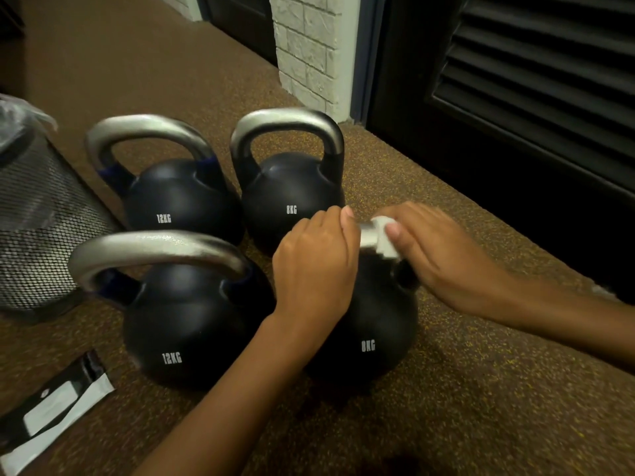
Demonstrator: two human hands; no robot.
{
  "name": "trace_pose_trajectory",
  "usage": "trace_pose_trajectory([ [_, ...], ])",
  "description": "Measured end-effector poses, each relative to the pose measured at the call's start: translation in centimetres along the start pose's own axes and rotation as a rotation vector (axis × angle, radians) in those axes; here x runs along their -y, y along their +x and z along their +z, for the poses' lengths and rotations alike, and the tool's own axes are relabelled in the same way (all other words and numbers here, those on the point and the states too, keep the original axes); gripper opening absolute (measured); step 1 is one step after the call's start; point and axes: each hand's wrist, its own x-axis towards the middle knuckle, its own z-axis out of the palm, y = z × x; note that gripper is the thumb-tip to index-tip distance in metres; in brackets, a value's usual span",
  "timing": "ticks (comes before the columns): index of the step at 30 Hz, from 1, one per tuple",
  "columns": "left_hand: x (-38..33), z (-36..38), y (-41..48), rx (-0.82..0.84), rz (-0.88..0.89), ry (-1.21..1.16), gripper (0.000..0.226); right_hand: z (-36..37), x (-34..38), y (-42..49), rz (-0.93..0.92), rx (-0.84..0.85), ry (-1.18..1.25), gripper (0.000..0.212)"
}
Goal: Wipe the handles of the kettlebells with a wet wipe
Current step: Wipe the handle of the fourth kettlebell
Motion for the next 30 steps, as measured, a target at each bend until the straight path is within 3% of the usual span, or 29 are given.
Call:
trace_pose_trajectory([
  [2,-0.1,-0.2,0.0,0.017,-0.011,-0.025,0.031,-0.7,0.2,1.1,0.150,0.083,0.172,0.044],
  [4,-0.1,-0.3,0.1,0.064,-0.031,-0.067,0.032,-1.0,0.8,2.3,0.189,0.201,0.125,0.045],
  [11,0.1,-1.0,0.1,0.235,-0.116,-0.207,0.027,0.1,1.8,1.1,-0.169,0.079,-0.305,0.042],
  [18,-0.2,-1.1,0.4,0.295,-0.187,-0.217,0.036,-0.5,0.3,-0.3,-0.157,0.028,-0.191,0.043],
  [24,-0.4,-1.7,0.6,0.304,-0.235,-0.339,0.040,0.6,1.6,1.1,-0.368,0.070,-0.481,0.044],
  [27,-0.3,-1.6,0.6,0.320,-0.254,-0.341,0.041,0.1,1.0,1.0,-0.291,0.071,-0.366,0.042],
  [30,-0.2,-1.4,0.6,0.319,-0.263,-0.348,0.043,-0.7,-0.5,0.5,0.005,0.088,-0.025,0.039],
])
